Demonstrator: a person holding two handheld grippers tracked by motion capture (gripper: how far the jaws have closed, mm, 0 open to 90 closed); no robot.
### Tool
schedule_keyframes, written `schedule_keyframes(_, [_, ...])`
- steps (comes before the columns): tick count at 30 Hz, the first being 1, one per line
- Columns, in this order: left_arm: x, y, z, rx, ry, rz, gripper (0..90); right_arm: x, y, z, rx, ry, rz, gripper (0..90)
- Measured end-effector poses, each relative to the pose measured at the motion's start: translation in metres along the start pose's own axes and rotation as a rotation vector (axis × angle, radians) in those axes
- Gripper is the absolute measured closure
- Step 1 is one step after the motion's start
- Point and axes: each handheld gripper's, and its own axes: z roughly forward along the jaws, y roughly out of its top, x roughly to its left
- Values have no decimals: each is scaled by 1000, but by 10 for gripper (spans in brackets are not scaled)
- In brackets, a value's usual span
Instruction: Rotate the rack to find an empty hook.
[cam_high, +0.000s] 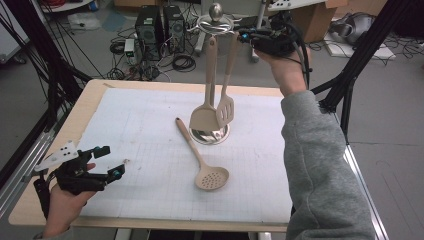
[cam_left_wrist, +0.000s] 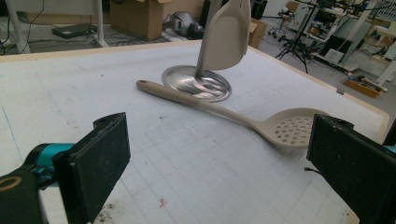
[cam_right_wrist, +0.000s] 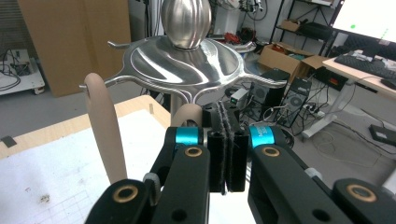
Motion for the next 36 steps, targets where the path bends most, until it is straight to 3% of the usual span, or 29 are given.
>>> schedule_keyframes(36, [1,-2,3,11,-1,-4,66,16,1,-4,-8,-2,9,898])
